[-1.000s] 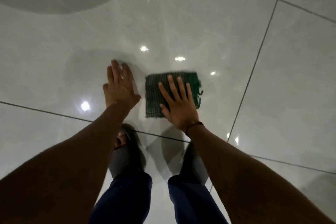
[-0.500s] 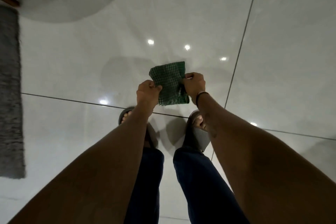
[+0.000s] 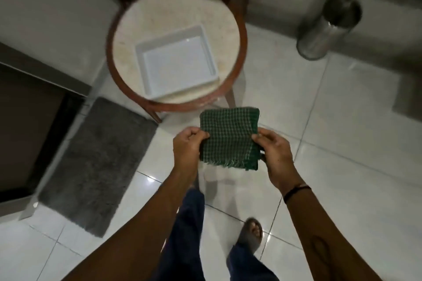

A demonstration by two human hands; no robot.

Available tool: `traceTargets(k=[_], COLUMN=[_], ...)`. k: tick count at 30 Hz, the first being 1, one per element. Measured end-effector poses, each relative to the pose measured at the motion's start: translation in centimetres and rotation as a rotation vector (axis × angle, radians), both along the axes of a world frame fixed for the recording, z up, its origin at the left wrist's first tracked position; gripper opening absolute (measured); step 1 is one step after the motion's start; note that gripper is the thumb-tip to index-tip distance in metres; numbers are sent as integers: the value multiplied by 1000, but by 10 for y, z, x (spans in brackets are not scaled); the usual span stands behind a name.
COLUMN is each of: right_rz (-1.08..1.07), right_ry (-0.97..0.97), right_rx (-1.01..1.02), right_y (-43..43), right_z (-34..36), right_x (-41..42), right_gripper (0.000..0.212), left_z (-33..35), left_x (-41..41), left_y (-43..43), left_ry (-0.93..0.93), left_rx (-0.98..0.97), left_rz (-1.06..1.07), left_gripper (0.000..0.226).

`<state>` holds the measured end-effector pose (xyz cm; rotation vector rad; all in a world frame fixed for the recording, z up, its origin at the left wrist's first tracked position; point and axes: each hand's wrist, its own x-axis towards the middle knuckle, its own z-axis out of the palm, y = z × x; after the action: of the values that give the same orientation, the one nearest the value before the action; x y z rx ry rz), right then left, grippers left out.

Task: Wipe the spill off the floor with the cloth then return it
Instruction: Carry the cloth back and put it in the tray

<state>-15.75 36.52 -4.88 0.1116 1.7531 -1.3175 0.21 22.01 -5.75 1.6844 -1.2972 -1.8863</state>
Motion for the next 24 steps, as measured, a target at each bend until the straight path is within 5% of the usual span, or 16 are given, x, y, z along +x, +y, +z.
traceTargets(k=[5, 11, 19, 24], right_rz=[75, 249, 381, 628], right_ry=[169, 188, 194, 447], right_rx=[-40, 134, 328, 374], right_y=[-171, -331, -385, -376], right_z=[40, -32, -97, -40], right_x=[-39, -52, -47, -42], right_gripper=[18, 16, 32, 45], left_z=[35, -36, -80, -33], left_x=[-24, -25, -34, -31], left_y=[-139, -274, -325, -319], left_ry=[34, -211, -436, -533], left_rx=[-30, -45, -95, -366], left_rz=[155, 134, -146, -437], left_gripper=[20, 13, 16, 41])
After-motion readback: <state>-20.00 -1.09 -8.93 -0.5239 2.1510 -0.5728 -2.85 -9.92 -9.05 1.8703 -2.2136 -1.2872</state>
